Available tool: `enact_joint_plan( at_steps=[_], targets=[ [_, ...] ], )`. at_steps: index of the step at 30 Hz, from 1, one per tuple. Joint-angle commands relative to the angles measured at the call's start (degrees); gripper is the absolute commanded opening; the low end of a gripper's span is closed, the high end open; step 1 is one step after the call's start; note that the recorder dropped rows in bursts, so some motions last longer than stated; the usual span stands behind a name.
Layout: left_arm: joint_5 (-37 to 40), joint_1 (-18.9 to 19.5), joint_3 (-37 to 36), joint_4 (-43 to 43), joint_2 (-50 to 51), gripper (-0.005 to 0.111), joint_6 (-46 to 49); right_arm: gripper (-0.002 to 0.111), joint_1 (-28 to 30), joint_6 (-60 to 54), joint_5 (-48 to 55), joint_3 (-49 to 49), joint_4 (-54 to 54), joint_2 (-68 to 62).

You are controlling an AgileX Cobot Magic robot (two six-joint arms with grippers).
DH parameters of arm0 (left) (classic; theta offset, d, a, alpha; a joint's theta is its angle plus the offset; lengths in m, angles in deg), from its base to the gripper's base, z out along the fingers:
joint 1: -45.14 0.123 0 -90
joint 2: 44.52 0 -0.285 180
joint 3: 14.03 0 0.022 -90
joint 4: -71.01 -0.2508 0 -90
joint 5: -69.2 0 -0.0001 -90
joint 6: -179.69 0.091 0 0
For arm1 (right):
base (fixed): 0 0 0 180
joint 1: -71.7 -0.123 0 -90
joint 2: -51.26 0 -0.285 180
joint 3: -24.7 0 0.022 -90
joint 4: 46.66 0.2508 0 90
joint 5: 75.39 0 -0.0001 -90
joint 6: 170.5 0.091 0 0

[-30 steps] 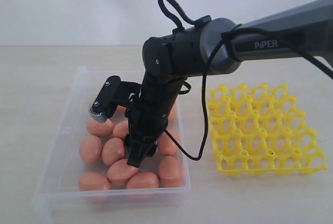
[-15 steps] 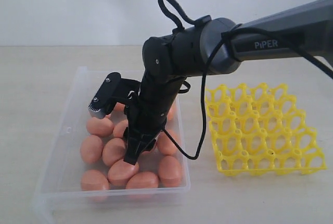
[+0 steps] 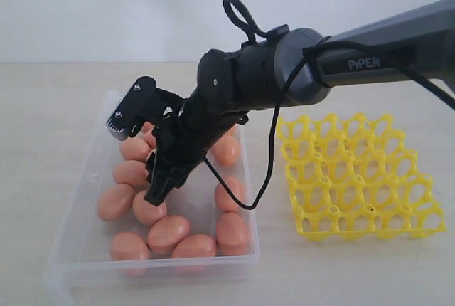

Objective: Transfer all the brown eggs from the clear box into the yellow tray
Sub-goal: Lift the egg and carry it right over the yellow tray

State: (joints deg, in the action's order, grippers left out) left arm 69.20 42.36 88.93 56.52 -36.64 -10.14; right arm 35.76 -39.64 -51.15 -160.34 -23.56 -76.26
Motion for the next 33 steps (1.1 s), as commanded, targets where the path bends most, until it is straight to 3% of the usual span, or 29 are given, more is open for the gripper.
enact_joint_plan(
  at_steps=[1, 5, 9, 12, 17, 19, 24, 30, 33],
  targets=[
    [0.0, -0.45, -0.19, 0.09, -0.1, 0.004, 0.08, 0.0, 0.0, -10.32, -12.7, 5.56, 11.37, 0.43],
    [0.0, -0.45, -0.19, 0.09, -0.1, 0.004, 0.08, 0.0, 0.0, -12.44, -24.55, 11.55, 15.59, 0.69],
    [0.0, -0.45, -0.19, 0.09, -0.1, 0.004, 0.08, 0.0, 0.0, -6.76, -34.55, 16.3, 13.31, 2.97],
    [0.0, -0.45, -0.19, 0.09, -0.1, 0.004, 0.08, 0.0, 0.0, 7.41, -40.45, 19.54, 1.1, 5.38],
    [0.0, -0.45, -0.19, 0.09, -0.1, 0.004, 0.08, 0.0, 1.53, 48.26, -63.16, 28.33, -34.36, 8.46],
    [0.0, -0.45, -0.19, 0.09, -0.1, 0.004, 0.08, 0.0, 2.97, 54.35, -72.98, 31.08, -40.06, 8.46],
    [0.0, -0.45, -0.19, 0.09, -0.1, 0.004, 0.08, 0.0, 5.69, 57.01, -94.2, 37.67, -40.76, 8.46],
    [0.0, -0.45, -0.19, 0.09, -0.1, 0.004, 0.08, 0.0, 11.53, 61.52, -94.2, 40.97, -43.5, 12.71],
    [0.0, -0.45, -0.19, 0.09, -0.1, 0.004, 0.08, 0.0, 17.38, 64.49, -94.2, 42.56, -43.39, 14.45]
  ],
)
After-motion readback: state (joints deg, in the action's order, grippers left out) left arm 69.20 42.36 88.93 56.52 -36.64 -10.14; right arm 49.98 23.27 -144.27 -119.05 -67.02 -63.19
